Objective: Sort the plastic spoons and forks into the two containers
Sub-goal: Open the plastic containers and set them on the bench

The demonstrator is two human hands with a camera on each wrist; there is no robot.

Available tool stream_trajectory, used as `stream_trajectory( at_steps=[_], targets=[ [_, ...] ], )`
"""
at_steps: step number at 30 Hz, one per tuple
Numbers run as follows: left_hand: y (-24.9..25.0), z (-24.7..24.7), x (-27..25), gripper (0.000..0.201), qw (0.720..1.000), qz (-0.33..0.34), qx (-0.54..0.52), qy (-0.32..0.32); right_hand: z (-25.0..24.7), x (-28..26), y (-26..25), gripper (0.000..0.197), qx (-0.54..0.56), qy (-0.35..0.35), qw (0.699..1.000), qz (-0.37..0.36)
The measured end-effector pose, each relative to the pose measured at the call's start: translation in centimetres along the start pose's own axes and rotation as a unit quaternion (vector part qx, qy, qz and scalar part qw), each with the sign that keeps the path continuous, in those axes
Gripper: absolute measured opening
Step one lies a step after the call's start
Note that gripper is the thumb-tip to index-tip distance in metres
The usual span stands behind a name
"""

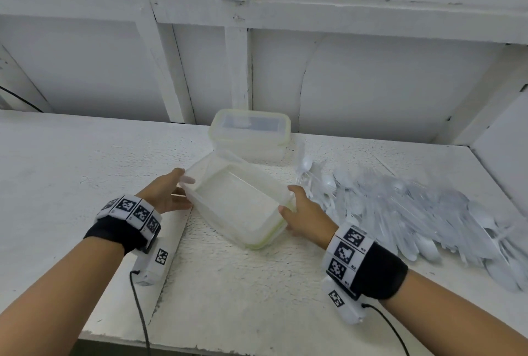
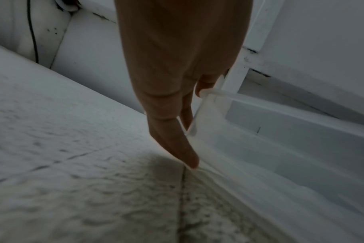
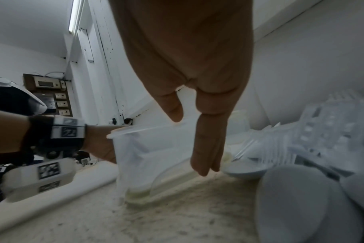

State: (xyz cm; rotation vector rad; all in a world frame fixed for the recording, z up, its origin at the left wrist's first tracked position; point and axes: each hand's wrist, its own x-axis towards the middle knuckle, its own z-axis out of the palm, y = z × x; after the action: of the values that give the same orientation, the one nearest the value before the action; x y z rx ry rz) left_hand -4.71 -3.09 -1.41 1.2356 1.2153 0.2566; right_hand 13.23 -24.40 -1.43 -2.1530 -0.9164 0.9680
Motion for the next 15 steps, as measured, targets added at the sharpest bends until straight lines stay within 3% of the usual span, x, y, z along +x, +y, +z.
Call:
stream_trajectory(
  at_steps=[5, 9, 15],
  targets=[
    [-1.8, -1.3, -0.3, 0.042, 0.998, 0.028, 0.057, -0.020, -1.5, 1.8, -1.0, 0.043, 0.047, 0.012, 0.997, 0.057],
    [-1.0, -0.9, 0.9, 0.048, 0.982, 0.093, 0.166, 0.020, -1.8, 2.4, -1.3, 0.038, 0.046, -0.004, 0.996, 0.071],
    [0.2, 0.2, 1.5, 0.037, 0.997, 0.050, 0.054, -0.010, -1.9, 3.0, -0.9, 0.035, 0.041, -0.013, 0.997, 0.070]
  ],
)
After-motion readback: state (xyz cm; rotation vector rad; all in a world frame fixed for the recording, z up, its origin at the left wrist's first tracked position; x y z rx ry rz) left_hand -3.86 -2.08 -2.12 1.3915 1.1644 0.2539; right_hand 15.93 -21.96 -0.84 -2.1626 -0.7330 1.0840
